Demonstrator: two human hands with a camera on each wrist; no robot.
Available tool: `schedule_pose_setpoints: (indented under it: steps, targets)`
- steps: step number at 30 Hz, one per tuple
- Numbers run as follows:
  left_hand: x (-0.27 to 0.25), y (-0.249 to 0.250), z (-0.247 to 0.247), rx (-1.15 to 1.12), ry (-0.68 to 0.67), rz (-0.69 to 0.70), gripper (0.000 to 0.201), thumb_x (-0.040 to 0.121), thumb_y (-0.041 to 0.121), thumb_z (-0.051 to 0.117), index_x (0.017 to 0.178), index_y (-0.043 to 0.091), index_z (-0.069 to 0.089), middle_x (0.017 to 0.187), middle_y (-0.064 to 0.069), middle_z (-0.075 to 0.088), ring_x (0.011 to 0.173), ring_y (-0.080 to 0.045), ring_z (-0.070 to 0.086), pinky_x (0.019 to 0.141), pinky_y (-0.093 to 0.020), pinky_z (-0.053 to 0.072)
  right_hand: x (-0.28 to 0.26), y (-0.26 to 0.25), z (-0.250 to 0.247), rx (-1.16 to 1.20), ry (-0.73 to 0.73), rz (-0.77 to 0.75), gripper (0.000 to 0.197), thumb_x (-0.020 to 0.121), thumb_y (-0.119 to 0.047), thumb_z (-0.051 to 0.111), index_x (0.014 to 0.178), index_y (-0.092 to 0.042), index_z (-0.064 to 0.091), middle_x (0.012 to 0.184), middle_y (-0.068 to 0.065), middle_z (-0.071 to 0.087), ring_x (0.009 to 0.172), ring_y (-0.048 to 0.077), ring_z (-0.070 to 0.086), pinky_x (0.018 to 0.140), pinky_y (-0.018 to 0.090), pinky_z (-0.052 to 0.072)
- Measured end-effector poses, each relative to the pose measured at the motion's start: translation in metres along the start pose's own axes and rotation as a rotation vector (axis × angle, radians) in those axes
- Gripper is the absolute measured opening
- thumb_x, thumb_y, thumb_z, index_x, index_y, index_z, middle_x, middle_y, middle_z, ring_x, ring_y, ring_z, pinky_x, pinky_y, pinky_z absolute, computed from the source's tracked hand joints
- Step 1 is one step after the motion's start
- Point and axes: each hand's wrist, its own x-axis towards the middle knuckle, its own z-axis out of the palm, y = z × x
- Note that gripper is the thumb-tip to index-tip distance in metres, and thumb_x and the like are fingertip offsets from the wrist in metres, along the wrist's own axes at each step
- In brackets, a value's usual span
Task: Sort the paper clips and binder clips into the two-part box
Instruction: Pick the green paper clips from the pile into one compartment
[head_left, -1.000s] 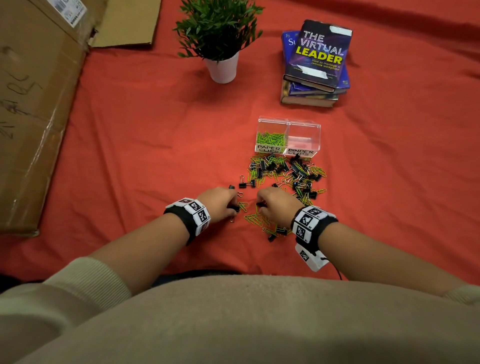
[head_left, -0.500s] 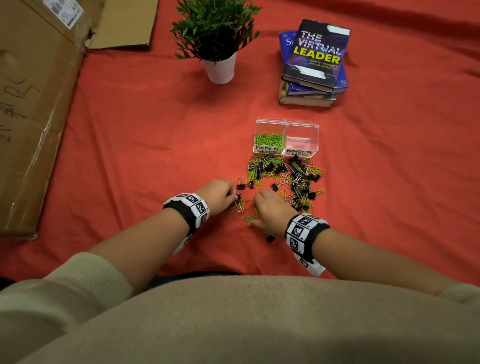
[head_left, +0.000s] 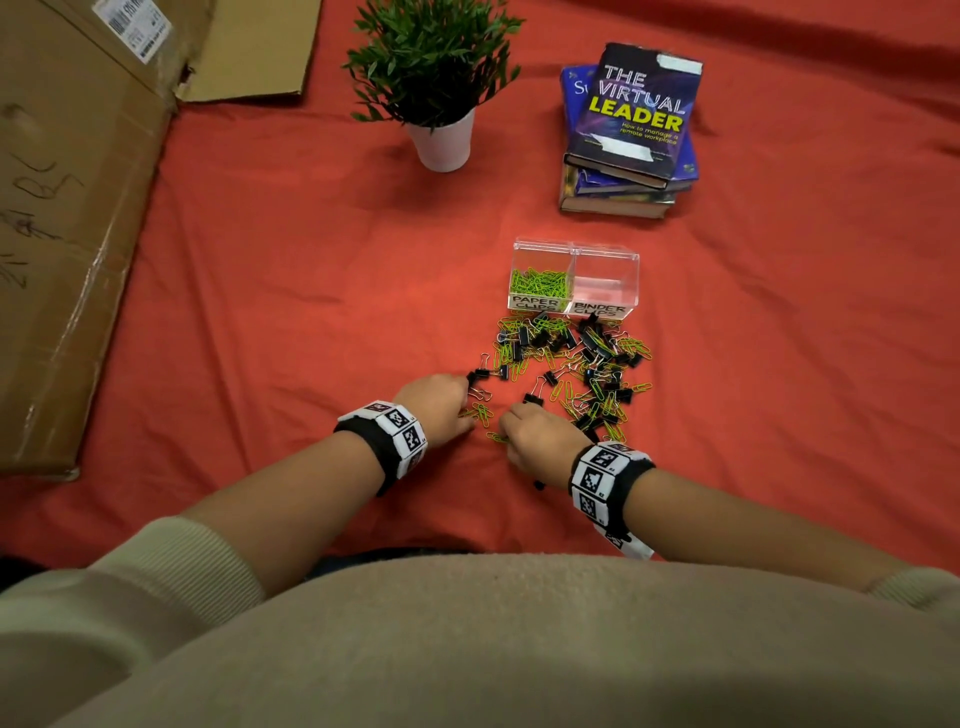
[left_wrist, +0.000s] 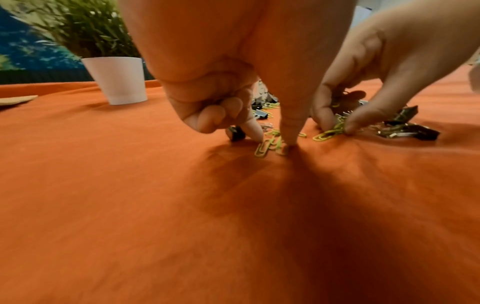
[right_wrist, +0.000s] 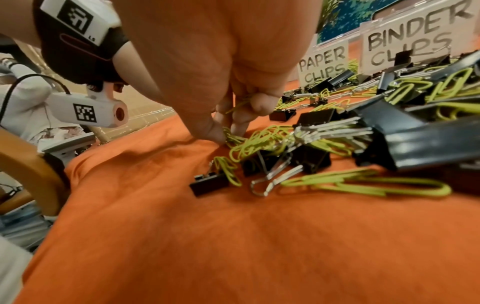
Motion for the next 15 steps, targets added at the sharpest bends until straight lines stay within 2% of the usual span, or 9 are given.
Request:
schedule_pose_setpoints:
  steps: [4, 6, 9, 11, 15]
  targets:
    - [0.001, 0.006, 0.003, 0.071, -0.01, 0.018, 0.023, 0.089, 0.029, 0.053, 0.102, 0.01, 0.055, 0.111, -0.012, 0.061, 0.104, -0.033, 0.059, 0.079, -0.039, 0.047, 0.0, 0.002, 0.002, -0.016, -0.022, 0.001, 0.025, 0.087, -0.012, 0.047, 0.107, 0.0, 0.054, 0.113, 0.017, 0.056, 0.109, 0.032, 0.052, 0.088, 0.042, 0.046]
    - [0.0, 0.007, 0.004, 0.091, -0.016, 0.023, 0.02, 0.089, 0.021, 0.049, 0.102, 0.007, 0.054, 0.11, -0.014, 0.062, 0.103, -0.034, 0.06, 0.078, -0.041, 0.048, 0.0, 0.004, -0.001, 0.07, -0.029, 0.039, 0.021, 0.085, -0.012, 0.05, 0.102, -0.002, 0.056, 0.108, 0.016, 0.06, 0.103, 0.032, 0.056, 0.086, 0.04, 0.047]
    - [0.001, 0.008, 0.004, 0.106, -0.042, 0.019, 0.022, 0.088, 0.018, 0.049, 0.106, 0.005, 0.053, 0.112, -0.015, 0.062, 0.104, -0.035, 0.06, 0.079, -0.041, 0.048, 0.004, 0.011, -0.02, 0.389, 0.034, 0.176, 0.012, 0.082, -0.013, 0.059, 0.091, -0.008, 0.065, 0.088, 0.007, 0.066, 0.082, 0.021, 0.061, 0.075, 0.031, 0.049]
    - [0.001, 0.007, 0.004, 0.088, -0.063, 0.007, 0.025, 0.088, 0.018, 0.049, 0.109, 0.005, 0.053, 0.113, -0.016, 0.061, 0.106, -0.035, 0.058, 0.08, -0.041, 0.047, 0.012, 0.019, -0.044, 0.557, 0.129, 0.252, 0.006, 0.083, -0.014, 0.062, 0.086, -0.011, 0.067, 0.083, 0.004, 0.068, 0.073, 0.015, 0.061, 0.067, 0.027, 0.051]
    - [0.0, 0.003, 0.007, -0.039, -0.054, 0.001, 0.025, 0.088, 0.019, 0.048, 0.108, 0.006, 0.053, 0.114, -0.015, 0.057, 0.106, -0.033, 0.055, 0.086, -0.041, 0.045, 0.03, 0.039, -0.107, 0.763, 0.295, 0.354, 0.01, 0.09, -0.016, 0.058, 0.088, -0.008, 0.064, 0.074, 0.001, 0.062, 0.056, 0.007, 0.052, 0.045, 0.015, 0.044]
